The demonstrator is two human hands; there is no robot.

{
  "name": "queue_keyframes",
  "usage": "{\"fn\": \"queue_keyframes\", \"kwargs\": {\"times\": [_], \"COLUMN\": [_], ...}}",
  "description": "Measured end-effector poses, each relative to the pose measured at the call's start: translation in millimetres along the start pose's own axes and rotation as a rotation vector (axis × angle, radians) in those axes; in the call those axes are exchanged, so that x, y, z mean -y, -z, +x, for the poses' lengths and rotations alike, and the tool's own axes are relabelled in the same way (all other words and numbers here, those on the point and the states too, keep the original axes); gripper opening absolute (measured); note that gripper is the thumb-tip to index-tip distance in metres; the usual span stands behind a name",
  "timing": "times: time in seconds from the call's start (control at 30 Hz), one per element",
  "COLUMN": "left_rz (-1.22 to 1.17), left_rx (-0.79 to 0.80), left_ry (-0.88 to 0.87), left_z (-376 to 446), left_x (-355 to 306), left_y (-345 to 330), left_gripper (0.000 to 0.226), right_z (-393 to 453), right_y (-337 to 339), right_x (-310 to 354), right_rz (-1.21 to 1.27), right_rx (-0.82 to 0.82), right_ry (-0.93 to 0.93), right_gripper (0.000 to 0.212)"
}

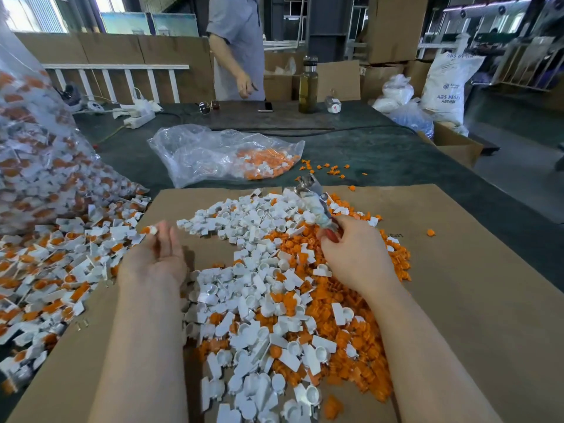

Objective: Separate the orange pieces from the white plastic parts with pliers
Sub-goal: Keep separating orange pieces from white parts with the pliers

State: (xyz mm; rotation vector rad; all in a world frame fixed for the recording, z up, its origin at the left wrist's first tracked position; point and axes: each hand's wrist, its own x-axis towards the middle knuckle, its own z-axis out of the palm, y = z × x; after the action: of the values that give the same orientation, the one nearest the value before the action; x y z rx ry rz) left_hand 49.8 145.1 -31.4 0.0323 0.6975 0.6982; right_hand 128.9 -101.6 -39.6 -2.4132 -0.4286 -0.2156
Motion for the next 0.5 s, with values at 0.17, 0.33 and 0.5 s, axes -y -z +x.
{"fn": "queue_keyframes", "kwargs": {"times": [0.17, 0.33, 0.5], "left_rz": [-0.108, 0.257, 1.309], "left_rx": [-0.001, 0.094, 0.473], "left_ry": [-0.069, -0.135, -0.344], "left_z": [-0.5, -15.6, -34.1], "left_x": [-2.0, 5.6, 28.5], "left_y": [2.3, -2.2, -1.7], "left_gripper": [0.034, 0.032, 0.015], "right_z": [1.2, 1.6, -1.2], "right_y": [-1.6, -3.7, -8.9], "right_x": [-5.6, -1.6, 1.2], "right_rz": [-0.095, -0.071, -0.100], "right_rx": [0.012, 0.097, 0.149], "right_ry": [-0.044, 0.038, 0.126], "right_gripper": [0.026, 0.025, 0.013]}}
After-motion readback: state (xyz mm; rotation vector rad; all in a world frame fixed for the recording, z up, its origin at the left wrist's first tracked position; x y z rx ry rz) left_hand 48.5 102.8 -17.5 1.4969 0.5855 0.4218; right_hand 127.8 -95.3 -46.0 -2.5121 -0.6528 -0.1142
